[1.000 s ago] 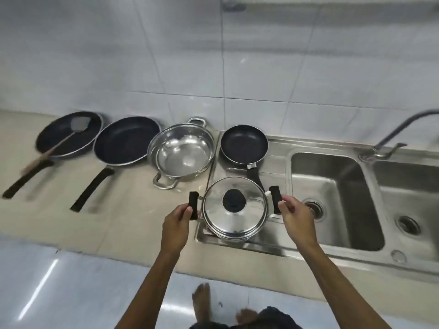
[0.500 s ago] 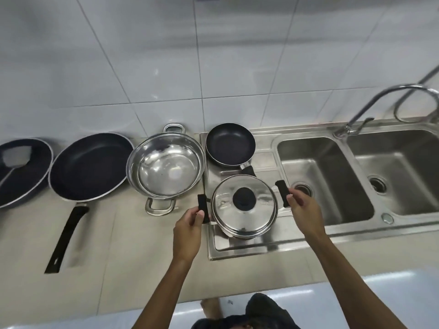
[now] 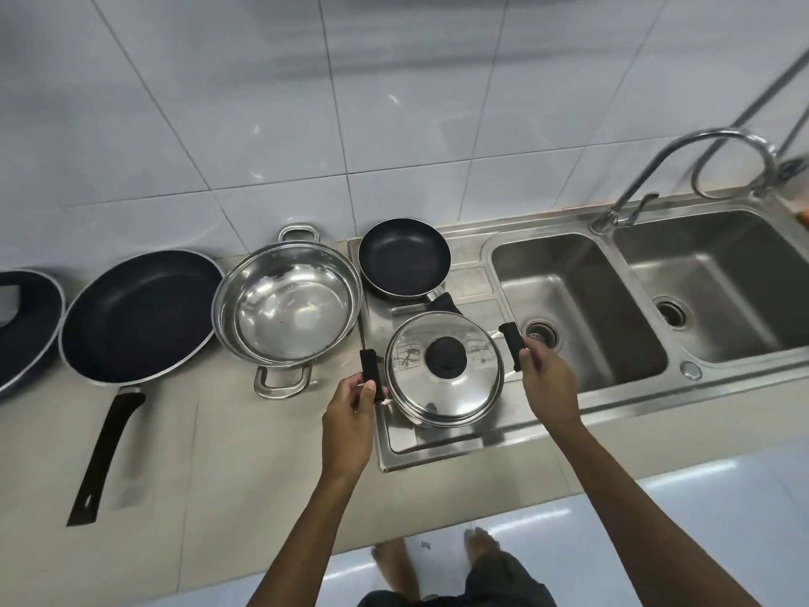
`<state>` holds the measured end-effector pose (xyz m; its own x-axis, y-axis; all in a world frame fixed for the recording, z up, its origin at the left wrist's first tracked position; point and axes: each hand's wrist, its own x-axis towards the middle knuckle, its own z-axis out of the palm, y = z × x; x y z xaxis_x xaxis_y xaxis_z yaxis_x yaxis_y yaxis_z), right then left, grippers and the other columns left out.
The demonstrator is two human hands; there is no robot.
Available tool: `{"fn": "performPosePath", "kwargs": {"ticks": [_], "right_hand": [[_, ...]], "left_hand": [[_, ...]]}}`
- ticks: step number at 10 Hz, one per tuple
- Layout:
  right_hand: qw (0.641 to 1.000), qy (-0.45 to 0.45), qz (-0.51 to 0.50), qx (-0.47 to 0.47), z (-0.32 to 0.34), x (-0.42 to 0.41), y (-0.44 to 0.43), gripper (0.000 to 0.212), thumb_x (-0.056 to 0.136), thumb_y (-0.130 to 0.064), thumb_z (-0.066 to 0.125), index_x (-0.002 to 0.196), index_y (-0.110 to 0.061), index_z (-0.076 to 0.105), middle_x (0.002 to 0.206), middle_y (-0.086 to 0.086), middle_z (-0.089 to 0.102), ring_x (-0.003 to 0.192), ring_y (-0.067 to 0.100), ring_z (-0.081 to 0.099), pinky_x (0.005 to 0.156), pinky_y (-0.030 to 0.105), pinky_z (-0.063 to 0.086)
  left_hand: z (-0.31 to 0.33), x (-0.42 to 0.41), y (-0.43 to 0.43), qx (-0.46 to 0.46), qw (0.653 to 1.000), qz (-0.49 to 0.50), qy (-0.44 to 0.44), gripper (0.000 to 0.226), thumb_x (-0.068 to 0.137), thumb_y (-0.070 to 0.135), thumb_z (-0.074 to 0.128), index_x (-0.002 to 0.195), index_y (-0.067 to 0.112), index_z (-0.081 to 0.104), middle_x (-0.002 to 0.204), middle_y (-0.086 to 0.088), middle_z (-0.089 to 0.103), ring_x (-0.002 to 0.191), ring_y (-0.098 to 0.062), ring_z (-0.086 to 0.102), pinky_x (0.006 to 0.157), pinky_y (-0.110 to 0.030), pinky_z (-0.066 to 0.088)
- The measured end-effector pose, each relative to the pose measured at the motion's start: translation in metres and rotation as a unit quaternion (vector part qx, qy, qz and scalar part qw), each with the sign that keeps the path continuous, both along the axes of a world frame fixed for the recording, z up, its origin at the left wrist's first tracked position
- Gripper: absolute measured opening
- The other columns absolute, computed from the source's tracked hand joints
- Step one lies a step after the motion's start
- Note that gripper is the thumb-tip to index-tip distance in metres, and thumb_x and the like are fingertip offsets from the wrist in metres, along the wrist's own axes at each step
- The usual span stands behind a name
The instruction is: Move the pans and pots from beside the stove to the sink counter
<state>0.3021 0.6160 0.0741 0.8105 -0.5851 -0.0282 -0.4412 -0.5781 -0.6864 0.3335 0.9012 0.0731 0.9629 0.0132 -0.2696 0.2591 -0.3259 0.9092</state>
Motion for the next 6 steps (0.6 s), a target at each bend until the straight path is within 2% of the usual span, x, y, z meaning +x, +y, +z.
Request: {"fn": "performPosePath", "kwargs": {"ticks": [2,3,4,5,6], "right_hand": [[0.998,-0.012,-0.017,0.052,0.001,-0.003,0.000,0.029,0.101,-0.012,0.052,0.125,-0.007,0.068,0.107,0.016,0.075,0.100,0.034,0.066,0.083,0.034,0.044],[0.997,-0.014,0.012,0.080,0.008,-0.009,-0.007,0.029,0.101,-0.010,0.053,0.125,-0.007,0.068,0.109,0.016,0.074,0.101,0.034,0.066,0.087,0.036,0.047],[0.994,0.007,0.087,0.069,0.014,-0.025,-0.014,0.030,0.102,-0.011,0.052,0.129,-0.007,0.064,0.113,0.014,0.072,0.103,0.032,0.066,0.083,0.030,0.045],[0.985,-0.010,0.154,0.074,0.017,-0.052,-0.030,0.031,0.102,-0.016,0.053,0.130,-0.008,0.062,0.119,0.014,0.071,0.107,0.030,0.066,0.093,0.037,0.051],[0.971,-0.010,0.235,0.042,0.018,-0.092,-0.055,0.038,0.103,-0.024,0.054,0.137,-0.010,0.059,0.134,0.011,0.065,0.121,0.027,0.060,0.104,0.039,0.046]], "left_hand": [[0.008,-0.002,-0.010,0.021,1.000,0.017,0.004,0.011,0.106,0.023,0.052,0.110,0.021,0.062,0.099,-0.003,0.079,0.099,-0.020,0.072,0.092,-0.036,0.051],[0.009,-0.012,-0.017,0.081,0.996,0.030,0.007,0.030,0.107,0.032,0.046,0.118,0.010,0.064,0.111,-0.010,0.075,0.106,-0.030,0.069,0.095,-0.043,0.052],[0.007,-0.039,-0.028,0.121,0.991,0.041,0.039,0.041,0.109,0.037,0.038,0.121,0.006,0.061,0.119,-0.016,0.071,0.109,-0.037,0.067,0.098,-0.049,0.051],[0.005,-0.082,-0.054,0.143,0.988,0.053,0.025,0.041,0.109,0.037,0.037,0.119,0.006,0.061,0.115,-0.017,0.070,0.108,-0.039,0.065,0.091,-0.043,0.049],[0.002,-0.136,-0.099,0.174,0.984,0.042,0.021,0.041,0.107,0.044,0.040,0.118,0.013,0.064,0.112,-0.014,0.072,0.107,-0.037,0.065,0.082,-0.035,0.042]]}}
